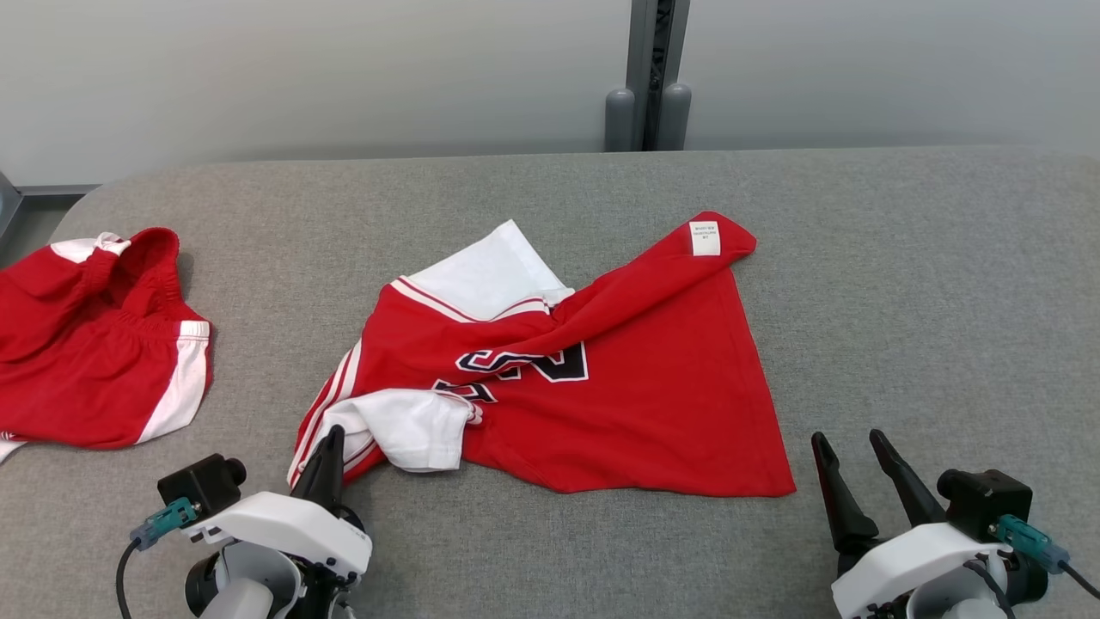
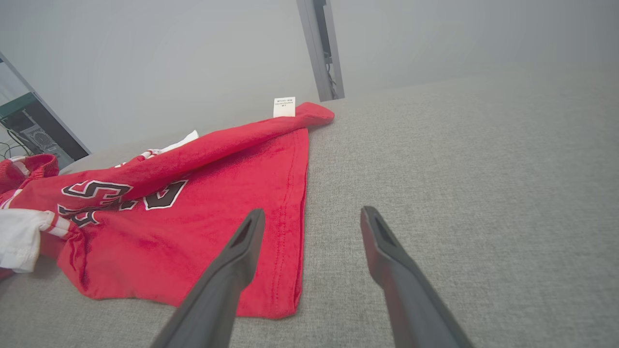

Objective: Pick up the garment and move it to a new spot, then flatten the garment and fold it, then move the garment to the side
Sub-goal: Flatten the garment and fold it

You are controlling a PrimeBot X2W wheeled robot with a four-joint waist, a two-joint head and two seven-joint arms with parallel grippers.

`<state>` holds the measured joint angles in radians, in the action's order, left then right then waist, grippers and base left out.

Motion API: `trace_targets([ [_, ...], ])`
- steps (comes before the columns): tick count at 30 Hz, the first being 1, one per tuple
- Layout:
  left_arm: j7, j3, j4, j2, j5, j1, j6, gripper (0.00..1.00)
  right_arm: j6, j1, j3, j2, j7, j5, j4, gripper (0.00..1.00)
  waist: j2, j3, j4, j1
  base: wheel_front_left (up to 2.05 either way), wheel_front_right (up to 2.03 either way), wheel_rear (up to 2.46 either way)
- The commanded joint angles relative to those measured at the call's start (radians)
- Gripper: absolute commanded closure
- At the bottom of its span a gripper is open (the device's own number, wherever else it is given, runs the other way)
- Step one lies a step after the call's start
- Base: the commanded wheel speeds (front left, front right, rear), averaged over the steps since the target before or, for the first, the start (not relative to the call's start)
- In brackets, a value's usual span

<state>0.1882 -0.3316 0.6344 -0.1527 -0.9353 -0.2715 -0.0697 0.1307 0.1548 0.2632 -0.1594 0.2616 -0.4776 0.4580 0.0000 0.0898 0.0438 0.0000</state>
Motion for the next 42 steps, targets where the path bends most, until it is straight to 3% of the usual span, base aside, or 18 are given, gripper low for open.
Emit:
trace_targets([
  [1, 0.001, 0.000, 0.008, -0.006, -0.004, -0.012, -0.008, 1.00, 0.000, 0.002, -0.001, -0.006, 0.005, -0.003, 0.000, 0.00, 0.0000, -0.001, 0.000, 0.0000, 0.00, 0.00, 0.00],
  [8, 0.003, -0.003, -0.067, -0.030, -0.004, 0.011, -0.021, 1.00, 0.000, -0.015, -0.017, -0.006, 0.005, -0.004, -0.002, 0.00, 0.0000, -0.006, 0.014, 0.0000, 0.00, 0.00, 0.00],
  [16, -0.077, 0.009, -0.353, -0.095, -0.028, 0.067, 0.023, 1.00, 0.000, -0.019, -0.021, 0.001, 0.005, -0.004, 0.001, 0.00, 0.0000, -0.017, 0.048, 0.0000, 0.00, 0.00, 0.00],
  [22, -0.242, -0.028, -0.555, -0.216, 0.013, 0.155, 0.119, 1.00, 0.000, -0.018, -0.017, -0.002, 0.005, -0.008, 0.008, 0.00, 0.0000, -0.021, 0.052, 0.0000, 0.00, 0.00, 0.00],
  [25, -0.271, -0.011, -0.630, -0.261, 0.031, 0.192, 0.176, 1.00, 0.000, -0.017, -0.020, -0.005, 0.005, -0.010, 0.009, 0.00, 0.0000, -0.020, 0.051, 0.0000, 0.00, 0.00, 0.00],
  [31, -0.381, -0.039, -0.705, -0.364, 0.101, 0.248, 0.270, 1.00, 0.000, -0.017, -0.025, -0.009, 0.005, -0.010, 0.016, 0.00, 0.0000, -0.015, 0.056, 0.0000, 0.00, 0.00, 0.00],
  [42, -0.461, -0.078, -0.721, -0.424, 0.199, 0.266, 0.388, 1.00, 0.000, -0.004, -0.023, -0.006, 0.005, -0.008, 0.023, 0.00, 0.0000, -0.006, 0.058, 0.0000, 0.00, 0.00, 0.00],
])
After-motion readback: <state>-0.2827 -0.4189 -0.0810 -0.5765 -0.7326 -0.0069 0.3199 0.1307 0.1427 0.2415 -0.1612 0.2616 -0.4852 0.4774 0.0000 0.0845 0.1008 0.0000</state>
